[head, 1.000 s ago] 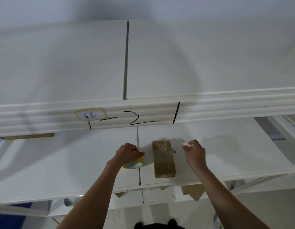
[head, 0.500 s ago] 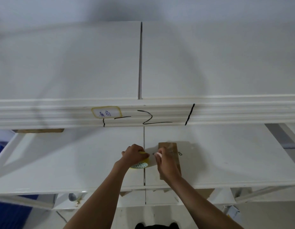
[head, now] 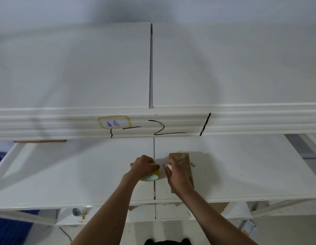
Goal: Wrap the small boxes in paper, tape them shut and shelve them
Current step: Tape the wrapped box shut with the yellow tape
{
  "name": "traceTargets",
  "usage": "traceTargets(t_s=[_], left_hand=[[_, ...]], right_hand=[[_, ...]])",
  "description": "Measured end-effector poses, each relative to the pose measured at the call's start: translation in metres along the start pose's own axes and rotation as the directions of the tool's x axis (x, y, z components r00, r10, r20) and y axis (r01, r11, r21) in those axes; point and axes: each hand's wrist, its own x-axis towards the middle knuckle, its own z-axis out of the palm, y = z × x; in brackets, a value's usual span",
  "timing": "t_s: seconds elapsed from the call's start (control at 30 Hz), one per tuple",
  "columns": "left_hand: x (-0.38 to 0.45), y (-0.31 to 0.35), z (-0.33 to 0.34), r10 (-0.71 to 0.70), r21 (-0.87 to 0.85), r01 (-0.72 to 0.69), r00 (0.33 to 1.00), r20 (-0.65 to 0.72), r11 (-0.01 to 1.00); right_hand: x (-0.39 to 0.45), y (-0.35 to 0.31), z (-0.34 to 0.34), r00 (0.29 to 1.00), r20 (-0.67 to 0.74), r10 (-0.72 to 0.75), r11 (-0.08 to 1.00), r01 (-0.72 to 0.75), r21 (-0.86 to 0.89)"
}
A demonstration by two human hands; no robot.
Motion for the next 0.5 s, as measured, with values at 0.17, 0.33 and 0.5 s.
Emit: traceTargets(t_s=[0.17, 0.33, 0.5], left_hand=[[0.0003, 0.0022, 0.0001, -0.002, -0.015, 0.002, 1.0, -0.007, 1.0], [-0.0001, 0.0008, 0.0004, -0.023, -0.008, 0.023, 1.0, 0.002, 1.0], [0.0008, 0.0028, -0.0005, -0.036, 0.004, 0.036, 0.999, 0.01, 0.999]], right_hand=[[0.0, 0.0025, 0.0001, 0.999, 0.028, -0.021, 0.999, 0.02, 0.035], [-0.0042, 0.0032, -0.001, 0.998, 0.02, -0.054, 0.997, 0.052, 0.061], [-0.0067, 0.0014, -0.0059, 0.997, 0.028, -0.076, 0.994, 0.074, 0.077]])
